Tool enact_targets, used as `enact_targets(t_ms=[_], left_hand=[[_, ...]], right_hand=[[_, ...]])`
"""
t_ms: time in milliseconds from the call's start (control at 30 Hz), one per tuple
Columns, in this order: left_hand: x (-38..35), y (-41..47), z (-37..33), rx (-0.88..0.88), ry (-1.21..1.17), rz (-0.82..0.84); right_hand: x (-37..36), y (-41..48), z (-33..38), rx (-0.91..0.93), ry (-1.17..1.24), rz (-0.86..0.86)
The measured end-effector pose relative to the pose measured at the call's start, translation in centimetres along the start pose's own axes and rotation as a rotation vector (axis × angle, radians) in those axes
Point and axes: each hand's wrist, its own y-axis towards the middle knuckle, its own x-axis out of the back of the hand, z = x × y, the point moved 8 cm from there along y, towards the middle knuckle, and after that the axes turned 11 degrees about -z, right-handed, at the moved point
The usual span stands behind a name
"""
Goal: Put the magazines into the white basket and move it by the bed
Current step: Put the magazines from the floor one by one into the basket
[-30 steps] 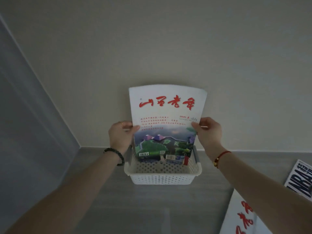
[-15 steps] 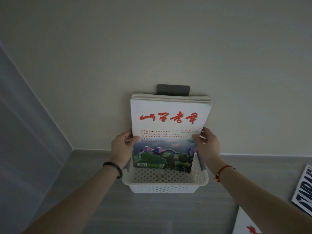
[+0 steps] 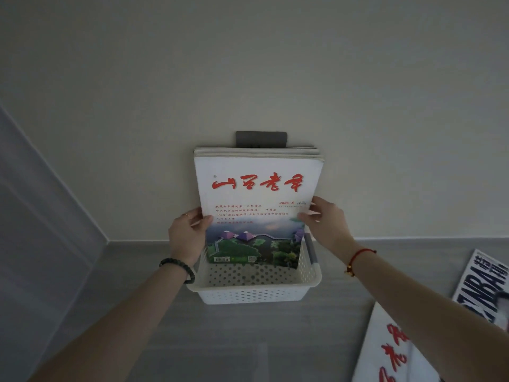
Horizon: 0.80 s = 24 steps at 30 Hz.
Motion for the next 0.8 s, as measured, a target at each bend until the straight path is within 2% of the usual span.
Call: enact_targets(t_ms=[67, 167, 433, 633, 800], left_hand=[[0.6, -0.5, 0.5, 0.085, -0.032, -0.024], [1.7, -2.1, 1.0, 0.216, -0.126, -0.033], [-1.5, -14.2, -2.0, 0.238, -0.327, 0.211], [-7.1, -26.1, -1.0, 0.37, -0.297, 0.331], [-10.7, -34.3, 0.8, 0.417, -0.099, 0.463]], right_hand=[[1.5, -0.5, -0.1, 0.015, -0.039, 0.039], [6.0, -1.8, -0.8, 0.035, -0.028, -0.007], [18.3, -8.7, -8.6, -0.028, -0.022, -0.019], [23.1, -15.7, -15.3, -0.1, -0.134, 0.12], [24.1, -21.4, -21.1, -0.108, -0.391, 0.336]])
